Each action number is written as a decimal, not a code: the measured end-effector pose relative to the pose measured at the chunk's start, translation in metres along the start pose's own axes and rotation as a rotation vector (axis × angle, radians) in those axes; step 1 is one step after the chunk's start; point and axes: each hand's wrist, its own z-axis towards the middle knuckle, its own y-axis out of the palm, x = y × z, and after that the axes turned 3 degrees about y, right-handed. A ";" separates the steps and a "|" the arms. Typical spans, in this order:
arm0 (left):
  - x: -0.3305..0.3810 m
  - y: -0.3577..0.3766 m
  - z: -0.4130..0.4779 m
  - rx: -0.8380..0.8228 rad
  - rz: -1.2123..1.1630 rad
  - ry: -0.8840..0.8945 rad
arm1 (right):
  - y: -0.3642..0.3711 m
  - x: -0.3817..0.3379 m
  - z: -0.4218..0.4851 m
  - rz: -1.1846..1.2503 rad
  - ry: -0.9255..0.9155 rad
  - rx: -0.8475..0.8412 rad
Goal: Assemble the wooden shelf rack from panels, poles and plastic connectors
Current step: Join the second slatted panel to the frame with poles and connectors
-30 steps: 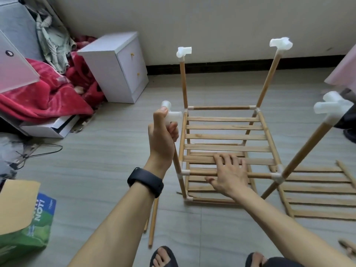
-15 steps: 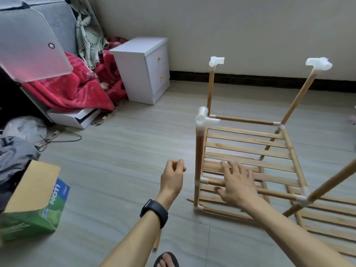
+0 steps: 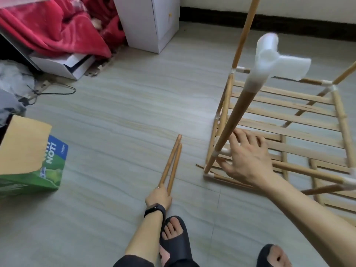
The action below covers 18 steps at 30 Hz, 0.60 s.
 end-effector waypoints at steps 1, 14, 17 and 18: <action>0.003 0.002 0.001 0.011 0.028 0.010 | 0.000 0.000 0.000 0.000 -0.001 0.009; 0.012 -0.137 -0.054 0.259 -0.639 0.314 | -0.050 0.006 -0.009 0.303 0.027 -0.335; 0.033 -0.219 -0.098 0.499 -0.714 0.517 | -0.089 0.022 -0.020 0.886 0.161 -0.232; 0.042 -0.246 -0.116 0.576 -0.722 0.583 | -0.104 0.028 -0.025 1.029 0.188 -0.162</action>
